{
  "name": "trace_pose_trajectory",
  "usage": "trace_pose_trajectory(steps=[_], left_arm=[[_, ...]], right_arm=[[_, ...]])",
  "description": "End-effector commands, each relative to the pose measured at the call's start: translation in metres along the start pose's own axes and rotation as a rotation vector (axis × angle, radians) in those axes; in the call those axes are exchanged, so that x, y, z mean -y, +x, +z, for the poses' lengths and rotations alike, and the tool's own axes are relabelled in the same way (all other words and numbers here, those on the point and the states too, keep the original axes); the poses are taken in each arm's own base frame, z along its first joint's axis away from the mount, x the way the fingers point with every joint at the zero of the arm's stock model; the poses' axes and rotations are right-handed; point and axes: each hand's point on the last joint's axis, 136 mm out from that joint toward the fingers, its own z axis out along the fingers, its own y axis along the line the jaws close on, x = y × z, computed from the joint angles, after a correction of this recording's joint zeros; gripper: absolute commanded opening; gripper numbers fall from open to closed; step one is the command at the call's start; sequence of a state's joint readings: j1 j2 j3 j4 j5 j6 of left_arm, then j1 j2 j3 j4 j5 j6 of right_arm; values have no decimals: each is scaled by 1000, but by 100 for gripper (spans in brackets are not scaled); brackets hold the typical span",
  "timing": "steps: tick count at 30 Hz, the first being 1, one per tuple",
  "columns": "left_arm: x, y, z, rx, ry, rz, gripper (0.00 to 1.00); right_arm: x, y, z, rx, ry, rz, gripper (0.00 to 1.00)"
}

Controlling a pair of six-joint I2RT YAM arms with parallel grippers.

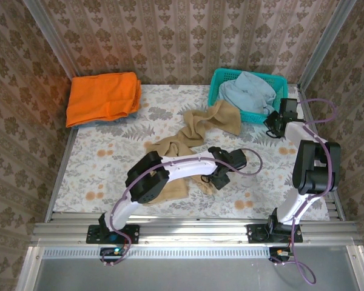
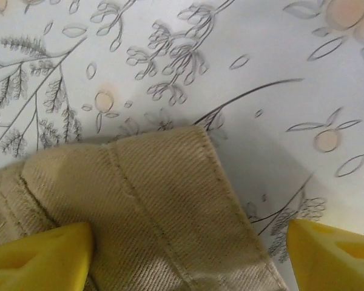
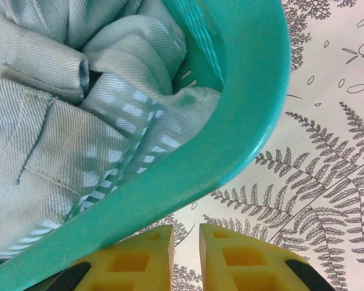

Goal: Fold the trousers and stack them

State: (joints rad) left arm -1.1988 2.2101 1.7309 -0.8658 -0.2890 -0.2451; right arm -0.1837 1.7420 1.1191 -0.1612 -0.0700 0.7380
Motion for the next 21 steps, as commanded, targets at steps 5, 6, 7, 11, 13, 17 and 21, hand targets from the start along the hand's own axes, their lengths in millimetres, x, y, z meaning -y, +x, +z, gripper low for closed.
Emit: trace_pose_trajectory(steps=[5, 6, 7, 11, 13, 17, 21], left_arm=[[-35, 31, 0, -72, 2, -77, 0], [-40, 24, -12, -40, 2, -84, 0], [-45, 16, -27, 0, 15, -89, 0], [-81, -18, -114, 222, 34, -154, 0], [-118, -25, -164, 341, 2, -217, 0], [-209, 2, -230, 462, -101, -390, 0], [-303, 70, -255, 508, -229, -649, 0]], right_arm=[[-17, 7, -40, 17, -114, -8, 27], [-16, 11, -45, 13, -118, -11, 28], [-16, 14, -53, 13, -130, -14, 28], [-23, 24, -78, 13, -184, -33, 32], [-31, 30, -93, 18, -215, -52, 35], [-49, 49, -109, -14, -266, -113, 39], [-72, 80, -113, -69, -315, -191, 44]])
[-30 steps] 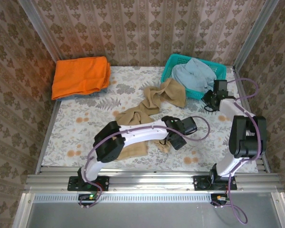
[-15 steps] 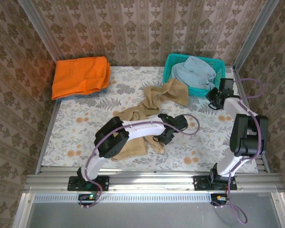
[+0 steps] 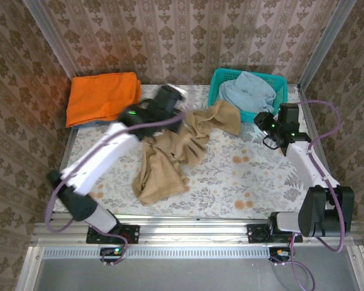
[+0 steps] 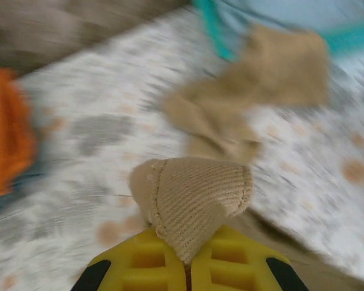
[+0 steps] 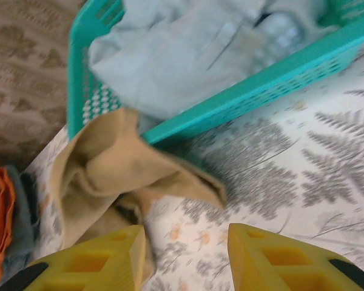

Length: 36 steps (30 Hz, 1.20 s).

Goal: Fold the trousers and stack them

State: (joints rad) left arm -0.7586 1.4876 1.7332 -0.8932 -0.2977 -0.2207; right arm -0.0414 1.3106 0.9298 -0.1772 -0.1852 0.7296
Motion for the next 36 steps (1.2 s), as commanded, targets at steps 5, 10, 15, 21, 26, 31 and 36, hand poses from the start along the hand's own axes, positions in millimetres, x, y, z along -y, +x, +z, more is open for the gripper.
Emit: trace_pose_trajectory(steps=[5, 10, 15, 21, 26, 31, 36], left_arm=[[-160, 50, -33, 31, -191, -383, 0], [-194, 97, -47, 59, -250, -549, 0], [-216, 139, -44, 42, -308, -703, 0], [-251, 186, -65, 93, -469, -912, 0], [-261, 198, -59, 118, -416, -1019, 0], [-264, 190, -54, 141, -378, -1019, 0], [-269, 177, -59, 163, -363, -1009, 0]], right_arm=[[-43, 78, 20, -198, -74, -125, 48], [-61, 125, 47, -300, -76, -191, 54], [-85, 163, 68, -399, -104, -255, 59], [-83, 172, 77, -400, -71, -273, 62], [-99, 223, 72, -532, -111, -354, 63], [-92, 308, 50, -734, -161, -461, 63], [-70, 344, 31, -815, -138, -519, 50]])
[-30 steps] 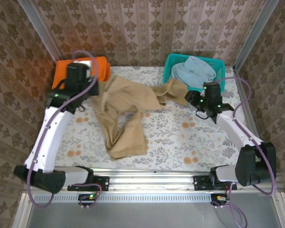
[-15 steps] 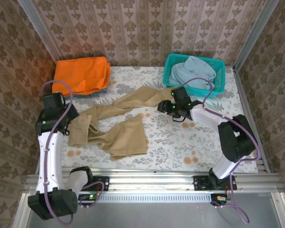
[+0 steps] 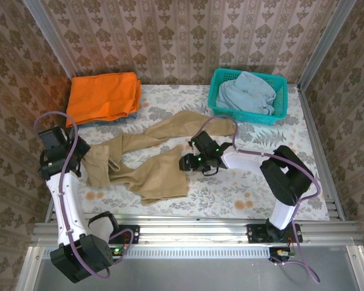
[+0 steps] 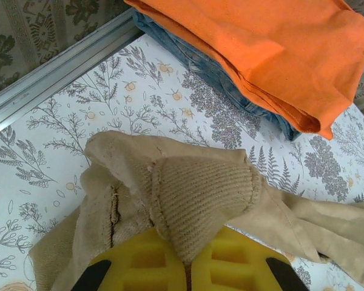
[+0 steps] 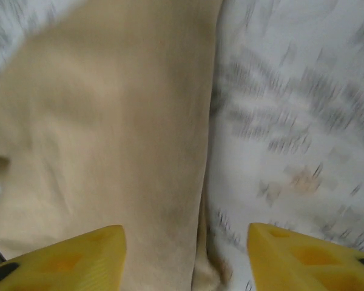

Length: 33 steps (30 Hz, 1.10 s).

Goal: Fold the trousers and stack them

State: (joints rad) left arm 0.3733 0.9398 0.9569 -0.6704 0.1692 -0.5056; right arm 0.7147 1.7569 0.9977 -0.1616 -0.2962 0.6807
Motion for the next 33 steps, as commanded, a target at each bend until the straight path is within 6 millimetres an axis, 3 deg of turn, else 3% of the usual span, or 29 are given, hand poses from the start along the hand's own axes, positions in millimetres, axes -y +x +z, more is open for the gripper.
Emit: trace_pose_trajectory(steps=[1, 5, 10, 25, 33], left_arm=[[19, -22, -10, 59, 79, -8, 0], [23, -23, -10, 59, 103, -17, 0], [24, -22, -10, 58, 114, -13, 0], [28, -21, -12, 63, 140, -15, 0], [29, -20, -11, 59, 150, -18, 0]], right_arm=[[11, 22, 5, -61, 25, -1, 45], [19, 38, 0, -83, 77, -31, 32], [29, 55, 4, -118, 113, -54, 28], [-1, 63, 31, -178, 41, -105, 33], [-11, 60, 32, -173, 27, -117, 15]])
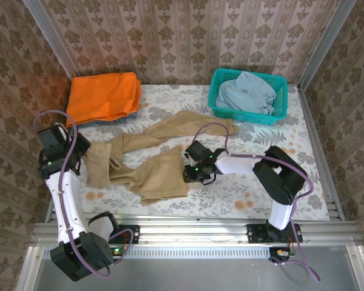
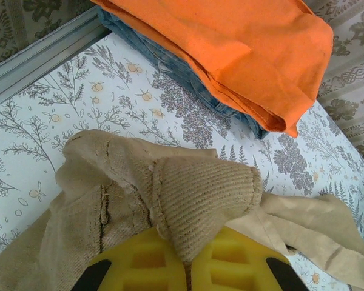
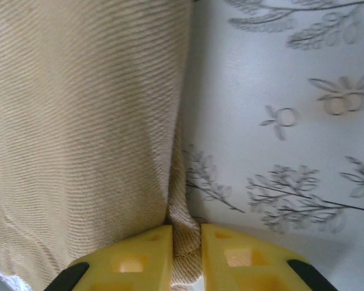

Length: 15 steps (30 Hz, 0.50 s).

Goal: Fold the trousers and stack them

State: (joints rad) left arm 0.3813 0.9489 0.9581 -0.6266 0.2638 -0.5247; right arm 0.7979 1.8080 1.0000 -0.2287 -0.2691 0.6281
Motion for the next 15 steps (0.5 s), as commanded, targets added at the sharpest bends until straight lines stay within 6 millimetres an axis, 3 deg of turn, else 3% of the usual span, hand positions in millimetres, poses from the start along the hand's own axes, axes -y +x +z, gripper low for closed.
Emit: trace_pose_trajectory(steps=[1, 3, 7, 11, 15], left_arm=[[14, -17, -11, 67, 55, 3, 0], [15, -17, -11, 69, 59, 4, 0], [16, -18, -12, 74, 62, 2, 0], [19, -22, -15, 82, 71, 4, 0], [26, -33, -19, 103, 87, 0, 0]], right_arm=[[-16, 17, 11, -57, -44, -31, 10], [-16, 15, 6, -40, -38, -32, 1], [-2, 5, -13, 26, 29, -20, 0], [39, -10, -46, 126, 120, 64, 0], [83, -26, -103, 260, 217, 137, 0]])
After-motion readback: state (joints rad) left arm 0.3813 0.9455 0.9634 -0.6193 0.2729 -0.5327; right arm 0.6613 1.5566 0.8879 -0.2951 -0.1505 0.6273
